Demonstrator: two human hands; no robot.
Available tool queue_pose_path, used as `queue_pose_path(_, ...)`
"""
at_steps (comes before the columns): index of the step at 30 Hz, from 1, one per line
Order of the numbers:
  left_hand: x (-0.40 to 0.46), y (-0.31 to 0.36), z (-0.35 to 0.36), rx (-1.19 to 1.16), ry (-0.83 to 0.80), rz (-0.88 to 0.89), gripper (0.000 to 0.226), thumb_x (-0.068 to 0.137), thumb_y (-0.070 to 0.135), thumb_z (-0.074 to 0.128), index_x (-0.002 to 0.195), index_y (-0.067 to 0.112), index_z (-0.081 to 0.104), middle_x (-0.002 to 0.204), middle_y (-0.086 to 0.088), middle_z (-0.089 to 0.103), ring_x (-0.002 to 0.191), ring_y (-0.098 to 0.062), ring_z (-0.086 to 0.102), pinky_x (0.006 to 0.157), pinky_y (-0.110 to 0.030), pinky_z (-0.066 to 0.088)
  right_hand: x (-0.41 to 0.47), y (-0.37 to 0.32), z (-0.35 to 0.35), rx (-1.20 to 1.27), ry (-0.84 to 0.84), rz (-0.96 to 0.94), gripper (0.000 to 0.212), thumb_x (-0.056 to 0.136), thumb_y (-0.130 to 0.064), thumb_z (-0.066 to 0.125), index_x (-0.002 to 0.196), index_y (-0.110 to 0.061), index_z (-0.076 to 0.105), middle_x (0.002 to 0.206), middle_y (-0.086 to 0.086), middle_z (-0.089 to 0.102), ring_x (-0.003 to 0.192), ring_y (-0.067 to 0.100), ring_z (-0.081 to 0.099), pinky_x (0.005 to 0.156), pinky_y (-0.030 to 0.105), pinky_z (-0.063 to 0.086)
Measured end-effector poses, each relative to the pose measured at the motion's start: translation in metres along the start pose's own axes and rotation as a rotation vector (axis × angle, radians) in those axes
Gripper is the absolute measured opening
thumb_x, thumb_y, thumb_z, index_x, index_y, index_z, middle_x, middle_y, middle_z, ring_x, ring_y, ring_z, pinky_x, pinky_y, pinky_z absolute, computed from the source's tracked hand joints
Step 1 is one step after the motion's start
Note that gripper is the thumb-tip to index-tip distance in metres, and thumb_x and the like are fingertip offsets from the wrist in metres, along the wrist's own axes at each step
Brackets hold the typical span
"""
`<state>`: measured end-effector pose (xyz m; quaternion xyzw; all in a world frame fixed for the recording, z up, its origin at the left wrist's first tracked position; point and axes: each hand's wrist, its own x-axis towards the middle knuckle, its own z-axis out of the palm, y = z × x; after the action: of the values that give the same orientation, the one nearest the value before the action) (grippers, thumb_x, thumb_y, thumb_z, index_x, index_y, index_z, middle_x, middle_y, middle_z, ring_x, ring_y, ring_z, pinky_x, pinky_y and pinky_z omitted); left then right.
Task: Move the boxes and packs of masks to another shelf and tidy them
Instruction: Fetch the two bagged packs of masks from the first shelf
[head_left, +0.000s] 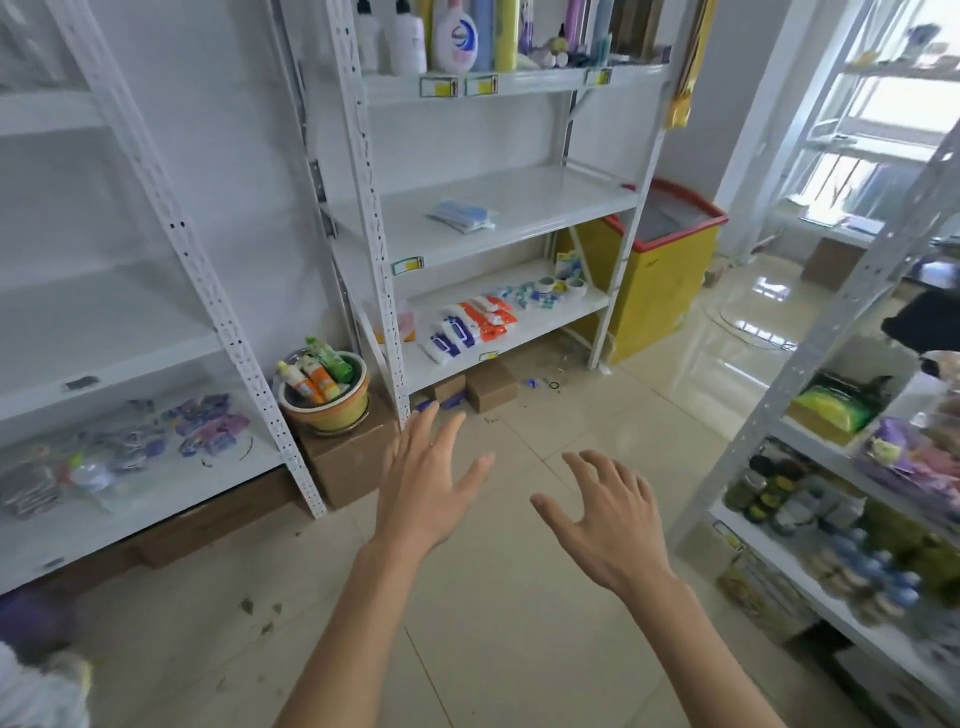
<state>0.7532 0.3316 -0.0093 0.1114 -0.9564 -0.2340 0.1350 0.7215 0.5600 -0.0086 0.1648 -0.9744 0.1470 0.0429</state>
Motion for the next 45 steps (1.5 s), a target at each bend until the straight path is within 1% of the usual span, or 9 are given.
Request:
queue_pose_path(4, 0.046, 0.015, 0.017, -0.019, 0.016, -0.012, 0.073, 0.091, 0.074, 0.038, 0.155, 0.038, 0.035, 0.169, 0.002, 0.023, 0.156, -0.019, 0.015, 0.122, -0.047, 0.022, 0.052, 0.020, -0.003, 0.004, 0.028, -0.036, 0.082, 0.086, -0.084, 0.022, 0.146, -0.033, 0.043, 0.151, -0.004, 0.045, 0.141, 0.021, 0.036, 0.116, 0.043, 0.027)
queue_pose_path(10, 0.116, 0.013, 0.025, 0.016, 0.015, 0.032, 0.073, 0.093, 0.070, 0.046, 0.155, 0.032, 0.036, 0.168, 0.002, 0.025, 0.156, -0.022, 0.017, 0.124, -0.048, 0.024, 0.124, 0.036, 0.009, -0.054, -0.137, 0.021, 0.092, 0.081, -0.089, 0.008, 0.154, -0.035, 0.020, 0.165, 0.005, 0.022, 0.152, 0.030, 0.008, 0.121, 0.056, 0.001)
queue_pose_path(16, 0.185, -0.004, 0.041, 0.033, -0.029, 0.025, 0.075, 0.093, 0.074, 0.041, 0.156, 0.035, 0.030, 0.169, 0.002, 0.018, 0.157, -0.023, 0.011, 0.125, -0.048, 0.018, 0.199, 0.033, 0.020, -0.059, -0.099, 0.014, 0.089, 0.083, -0.087, 0.009, 0.153, -0.034, 0.025, 0.162, 0.003, 0.026, 0.151, 0.029, 0.012, 0.121, 0.056, 0.006)
queue_pose_path(19, 0.220, -0.017, 0.051, 0.022, -0.059, 0.037, 0.075, 0.092, 0.075, 0.041, 0.155, 0.035, 0.030, 0.168, 0.000, 0.020, 0.156, -0.025, 0.015, 0.123, -0.050, 0.024, 0.233, 0.033, 0.025, -0.062, -0.065, 0.014, 0.085, 0.085, -0.086, 0.011, 0.151, -0.034, 0.028, 0.160, 0.002, 0.031, 0.149, 0.029, 0.017, 0.120, 0.056, 0.010)
queue_pose_path(22, 0.253, -0.021, 0.061, 0.000, -0.083, 0.014, 0.080, 0.088, 0.079, 0.038, 0.154, 0.036, 0.029, 0.165, -0.003, 0.024, 0.153, -0.026, 0.023, 0.119, -0.053, 0.032, 0.264, 0.040, 0.030, -0.073, -0.085, 0.055, 0.086, 0.085, -0.086, 0.010, 0.151, -0.035, 0.027, 0.160, 0.002, 0.031, 0.150, 0.028, 0.016, 0.121, 0.057, 0.006)
queue_pose_path(28, 0.332, -0.014, 0.092, -0.061, -0.131, -0.005, 0.080, 0.089, 0.076, 0.045, 0.156, 0.034, 0.030, 0.165, -0.006, 0.027, 0.153, -0.026, 0.022, 0.119, -0.054, 0.030, 0.338, 0.070, 0.035, -0.075, -0.144, 0.131, 0.089, 0.083, -0.086, 0.009, 0.153, -0.034, 0.025, 0.162, 0.003, 0.027, 0.151, 0.031, 0.014, 0.121, 0.060, 0.003)
queue_pose_path(35, 0.405, 0.003, 0.111, -0.138, -0.109, -0.083, 0.093, 0.078, 0.087, 0.029, 0.156, 0.037, 0.026, 0.168, 0.000, 0.018, 0.155, -0.023, 0.017, 0.118, -0.056, 0.030, 0.429, 0.093, 0.027, -0.074, -0.164, 0.112, 0.085, 0.086, -0.083, 0.011, 0.153, -0.032, 0.023, 0.162, 0.004, 0.026, 0.151, 0.032, 0.013, 0.120, 0.062, 0.005)
queue_pose_path(41, 0.466, -0.016, 0.121, -0.127, -0.082, -0.143, 0.078, 0.091, 0.072, 0.045, 0.155, 0.031, 0.032, 0.165, 0.000, 0.025, 0.153, -0.020, 0.022, 0.119, -0.054, 0.029, 0.508, 0.077, 0.044, 0.021, -0.188, 0.058, 0.078, 0.089, -0.078, 0.018, 0.154, -0.034, 0.021, 0.163, 0.001, 0.025, 0.152, 0.029, 0.013, 0.120, 0.061, 0.005)
queue_pose_path(45, 0.519, -0.028, 0.126, -0.147, -0.043, -0.124, 0.067, 0.095, 0.061, 0.055, 0.150, 0.027, 0.038, 0.158, 0.000, 0.035, 0.148, -0.020, 0.032, 0.114, -0.052, 0.038, 0.561, 0.073, 0.054, 0.046, -0.193, 0.038, 0.071, 0.092, -0.076, 0.024, 0.152, -0.038, 0.023, 0.161, -0.002, 0.028, 0.151, 0.026, 0.013, 0.120, 0.062, 0.006)
